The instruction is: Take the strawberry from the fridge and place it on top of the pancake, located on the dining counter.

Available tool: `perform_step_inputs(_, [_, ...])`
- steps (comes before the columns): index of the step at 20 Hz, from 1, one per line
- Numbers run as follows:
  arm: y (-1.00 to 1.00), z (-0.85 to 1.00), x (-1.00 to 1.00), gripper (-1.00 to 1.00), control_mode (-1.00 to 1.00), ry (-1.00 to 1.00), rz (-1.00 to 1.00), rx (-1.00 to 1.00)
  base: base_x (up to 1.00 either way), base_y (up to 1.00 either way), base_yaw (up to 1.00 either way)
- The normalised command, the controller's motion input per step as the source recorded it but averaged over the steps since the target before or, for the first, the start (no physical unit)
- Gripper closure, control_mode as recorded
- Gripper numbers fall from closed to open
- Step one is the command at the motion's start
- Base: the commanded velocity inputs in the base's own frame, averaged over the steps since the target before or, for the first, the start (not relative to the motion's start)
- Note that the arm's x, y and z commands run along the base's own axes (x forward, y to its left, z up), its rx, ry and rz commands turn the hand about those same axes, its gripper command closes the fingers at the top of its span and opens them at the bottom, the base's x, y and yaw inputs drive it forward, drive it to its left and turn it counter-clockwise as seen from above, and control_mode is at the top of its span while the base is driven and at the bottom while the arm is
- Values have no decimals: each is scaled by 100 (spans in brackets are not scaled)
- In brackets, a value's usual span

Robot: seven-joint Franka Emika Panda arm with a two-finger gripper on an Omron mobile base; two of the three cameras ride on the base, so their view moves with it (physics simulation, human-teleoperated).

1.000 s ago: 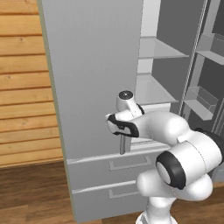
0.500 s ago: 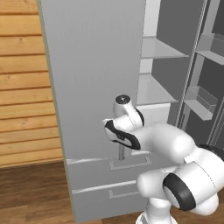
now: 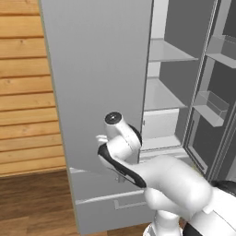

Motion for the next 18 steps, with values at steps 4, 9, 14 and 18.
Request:
perform_step_inputs(4, [87,0,-41,100,-100,0,-26,0,0,0,0])
perform_step_inputs(9, [88,0,-31,100,-100,0,-25,-1,0,0,0])
perform_step_inputs(14, [84,0,-26,-100,-100,0,-24,-1,0,0,0])
perform_step_inputs(18, [31,15,-1,-100,-100,-2,-13,-6,0,0,0])
